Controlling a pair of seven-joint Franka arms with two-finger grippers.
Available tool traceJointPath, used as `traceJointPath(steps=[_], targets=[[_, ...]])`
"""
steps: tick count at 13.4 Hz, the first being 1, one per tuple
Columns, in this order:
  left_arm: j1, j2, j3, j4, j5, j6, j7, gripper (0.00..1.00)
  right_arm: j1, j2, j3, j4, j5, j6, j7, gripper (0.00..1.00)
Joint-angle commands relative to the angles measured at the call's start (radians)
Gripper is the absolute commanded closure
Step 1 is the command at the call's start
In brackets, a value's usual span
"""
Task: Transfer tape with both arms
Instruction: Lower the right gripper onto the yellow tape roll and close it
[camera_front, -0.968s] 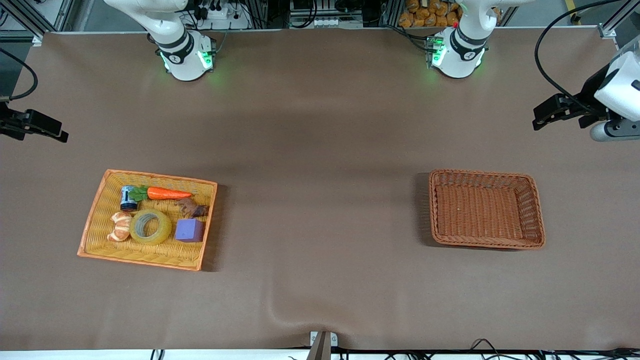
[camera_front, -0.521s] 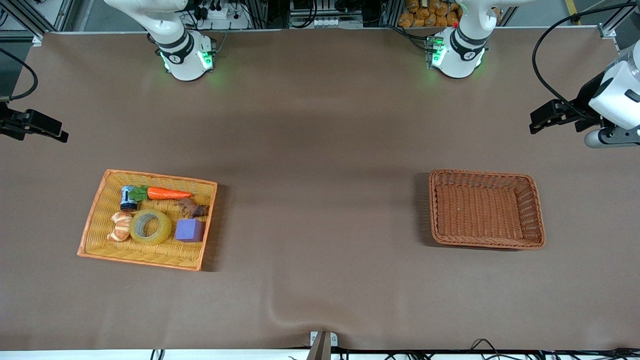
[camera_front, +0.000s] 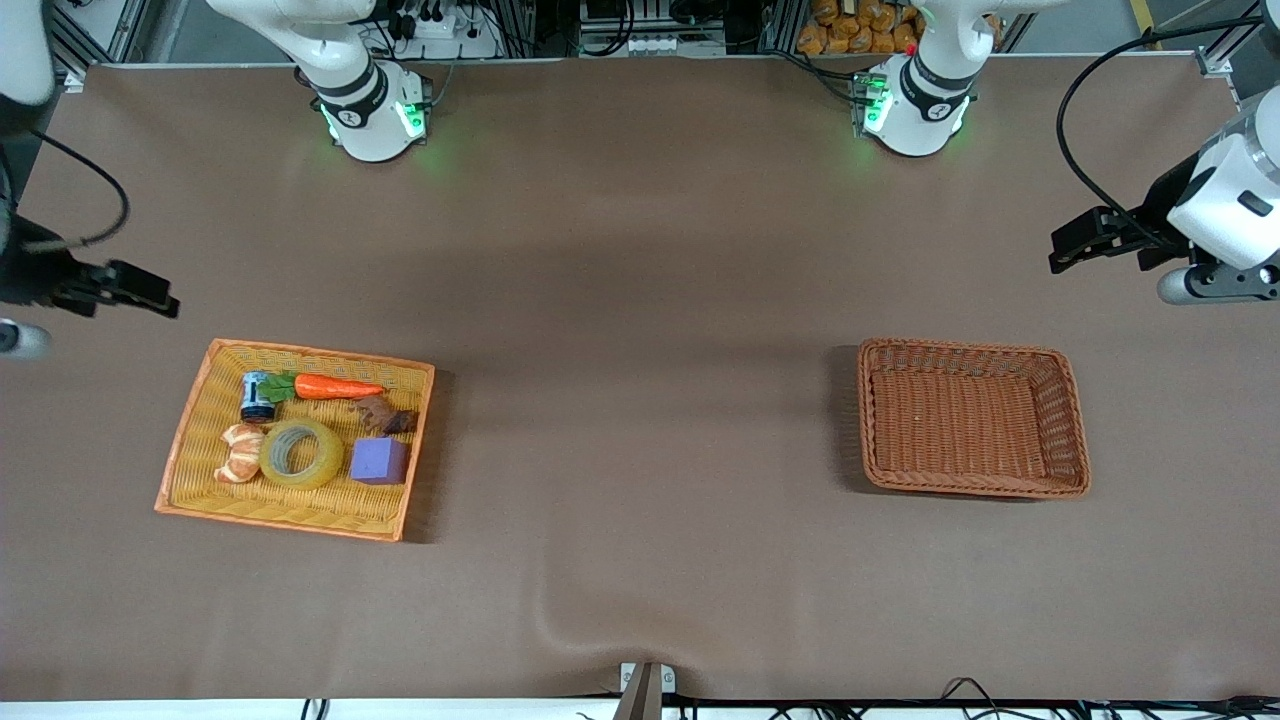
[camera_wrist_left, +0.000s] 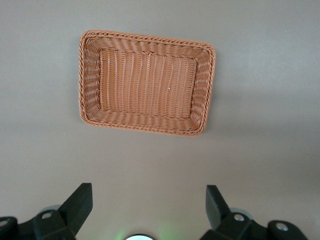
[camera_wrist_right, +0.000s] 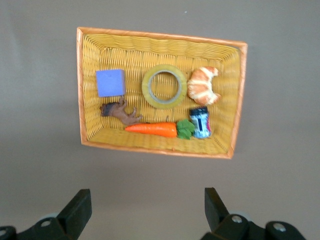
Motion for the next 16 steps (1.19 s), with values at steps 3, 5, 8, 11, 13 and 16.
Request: traceJointPath(steps=[3,5,8,11,13,16], targets=[[0.006,-0.006,-0.002,-0.042,-0.023,0.046,0.02,0.0,0.048,0.108,0.0,-0.157,0.033,0.283,-0.014,0.0],[0.006,-0.004,-0.002,-0.05,-0.023,0.054,0.02,0.0,0.056,0.166,0.0,-0.232,0.033,0.423,-0.127,0.0],[0.008,-0.006,-0.002,-0.062,-0.023,0.065,0.02,0.0,0.044,0.266,0.0,-0.234,0.034,0.446,-0.343,0.0],[0.008,-0.006,-0.002,-0.071,-0.023,0.066,0.021,0.0,0.041,0.37,-0.001,-0.234,0.05,0.489,-0.518,0.0],[0.009,-0.006,-0.002,-0.076,-0.023,0.072,0.023,0.0,0.042,0.416,-0.001,-0.233,0.051,0.514,-0.569,0.0],[0.011,-0.004,-0.002,-0.076,-0.023,0.072,0.023,0.0,0.035,0.45,-0.001,-0.229,0.051,0.546,-0.589,0.25]])
